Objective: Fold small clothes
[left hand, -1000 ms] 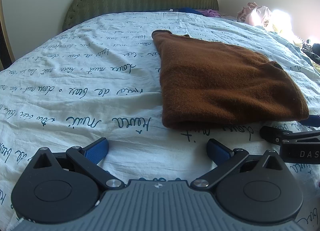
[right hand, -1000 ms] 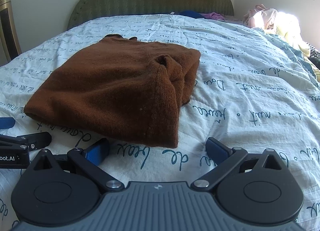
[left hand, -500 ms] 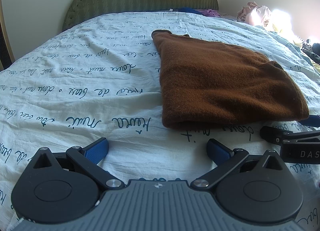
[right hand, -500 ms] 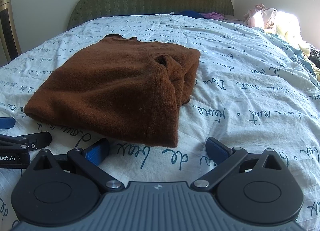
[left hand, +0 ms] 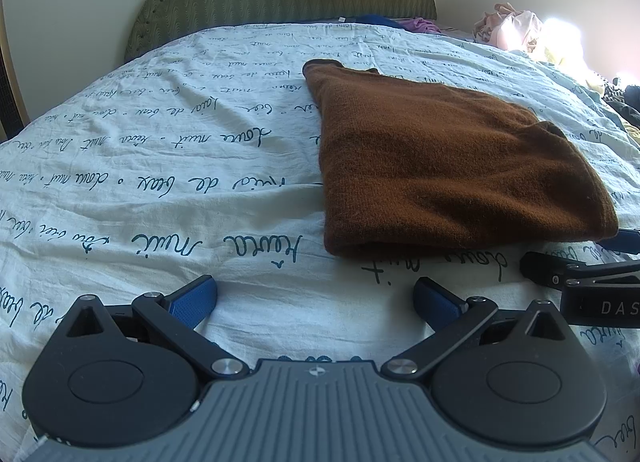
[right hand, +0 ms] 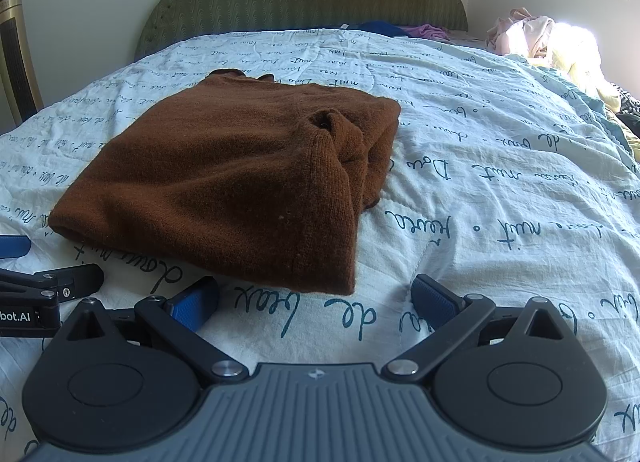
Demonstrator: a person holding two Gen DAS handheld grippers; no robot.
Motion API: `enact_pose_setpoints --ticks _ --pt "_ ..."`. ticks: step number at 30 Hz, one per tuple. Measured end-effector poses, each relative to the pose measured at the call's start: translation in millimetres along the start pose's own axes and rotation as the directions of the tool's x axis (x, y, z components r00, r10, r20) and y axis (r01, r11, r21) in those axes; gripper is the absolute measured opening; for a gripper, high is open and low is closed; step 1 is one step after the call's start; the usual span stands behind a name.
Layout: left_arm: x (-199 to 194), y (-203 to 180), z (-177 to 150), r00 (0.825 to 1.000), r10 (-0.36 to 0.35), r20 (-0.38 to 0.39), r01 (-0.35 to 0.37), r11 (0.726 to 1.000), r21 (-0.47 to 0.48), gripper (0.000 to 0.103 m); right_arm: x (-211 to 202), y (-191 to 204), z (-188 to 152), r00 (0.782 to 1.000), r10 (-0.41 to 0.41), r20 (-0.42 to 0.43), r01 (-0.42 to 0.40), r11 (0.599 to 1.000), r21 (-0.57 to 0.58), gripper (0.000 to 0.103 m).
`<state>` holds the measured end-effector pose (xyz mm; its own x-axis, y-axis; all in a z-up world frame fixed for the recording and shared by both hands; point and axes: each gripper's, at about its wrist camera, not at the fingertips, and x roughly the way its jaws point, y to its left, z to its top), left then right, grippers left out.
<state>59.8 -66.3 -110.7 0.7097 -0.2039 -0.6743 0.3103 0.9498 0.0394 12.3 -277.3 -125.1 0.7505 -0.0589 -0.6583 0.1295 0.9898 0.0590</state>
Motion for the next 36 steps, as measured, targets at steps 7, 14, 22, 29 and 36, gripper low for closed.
enact_pose_setpoints --ticks 7,14,22,29,36 --pt "0.0 0.0 0.1 1.000 0.000 0.000 0.000 1.000 0.000 0.103 -0.1 -0.1 0.0 1.000 0.000 0.000 0.000 1.000 0.000 0.103" --pt "0.1 0.0 0.1 1.000 0.000 0.000 0.000 1.000 0.000 0.103 -0.2 0.0 -0.1 1.000 0.000 0.000 0.000 1.000 0.000 0.103" --pt "0.3 0.1 0.5 1.000 0.000 0.000 0.000 1.000 0.000 0.103 -0.3 0.0 -0.1 1.000 0.000 0.000 0.000 1.000 0.000 0.103" --pt "0.4 -0.1 0.2 1.000 0.001 0.001 -0.001 1.000 -0.001 0.103 -0.4 0.1 -0.3 1.000 0.000 0.000 0.000 1.000 0.000 0.103" --pt "-0.2 1.0 -2.1 1.000 -0.007 0.011 0.006 1.000 0.006 0.103 -0.4 0.0 -0.3 1.000 0.000 0.001 0.000 1.000 0.000 0.103"
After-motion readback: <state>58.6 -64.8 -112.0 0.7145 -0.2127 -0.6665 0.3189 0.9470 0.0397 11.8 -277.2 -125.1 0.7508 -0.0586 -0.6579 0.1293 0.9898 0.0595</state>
